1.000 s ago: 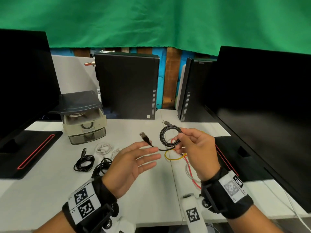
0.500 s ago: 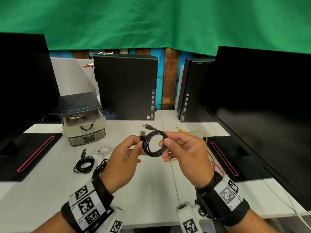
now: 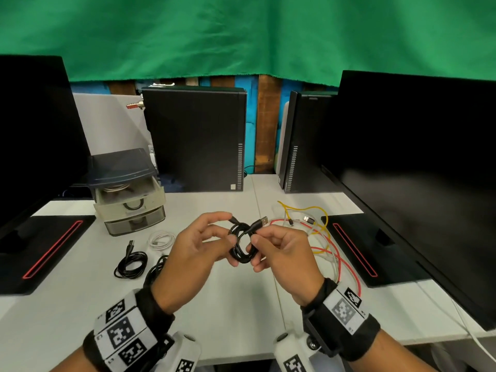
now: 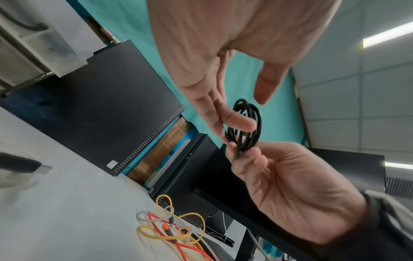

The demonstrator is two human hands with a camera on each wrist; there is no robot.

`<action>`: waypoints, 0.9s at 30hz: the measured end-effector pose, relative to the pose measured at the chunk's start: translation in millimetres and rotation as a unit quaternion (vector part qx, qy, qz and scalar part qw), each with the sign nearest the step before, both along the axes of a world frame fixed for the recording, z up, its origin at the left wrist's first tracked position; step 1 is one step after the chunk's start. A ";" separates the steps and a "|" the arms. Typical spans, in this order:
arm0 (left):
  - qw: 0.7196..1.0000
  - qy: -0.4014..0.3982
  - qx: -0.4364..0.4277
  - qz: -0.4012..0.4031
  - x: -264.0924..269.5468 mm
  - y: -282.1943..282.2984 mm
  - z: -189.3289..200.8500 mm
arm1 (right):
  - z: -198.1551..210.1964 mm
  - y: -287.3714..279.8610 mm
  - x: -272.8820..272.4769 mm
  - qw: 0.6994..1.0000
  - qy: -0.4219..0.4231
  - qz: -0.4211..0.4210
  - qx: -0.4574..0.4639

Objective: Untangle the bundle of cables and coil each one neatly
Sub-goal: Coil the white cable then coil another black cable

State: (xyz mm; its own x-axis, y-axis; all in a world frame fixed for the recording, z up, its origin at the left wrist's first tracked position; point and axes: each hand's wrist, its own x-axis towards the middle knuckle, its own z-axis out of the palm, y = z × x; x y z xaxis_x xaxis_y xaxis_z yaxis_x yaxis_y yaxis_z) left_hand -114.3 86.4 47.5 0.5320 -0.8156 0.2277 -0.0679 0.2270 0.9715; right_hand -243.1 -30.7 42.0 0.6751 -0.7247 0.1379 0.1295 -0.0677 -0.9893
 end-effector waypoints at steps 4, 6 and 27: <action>0.968 -0.219 0.065 0.101 8.9 -1.1 -10.3 | 0.4 5.2 -1.6 0.999 0.004 0.009 -0.049; 0.917 -0.365 0.102 0.123 18.0 1.0 -12.8 | 1.7 8.4 -2.7 0.998 0.009 0.024 -0.065; 0.971 -0.172 0.150 -0.073 1.2 1.1 -4.8 | -4.7 -4.3 -1.9 0.976 0.055 0.046 -0.206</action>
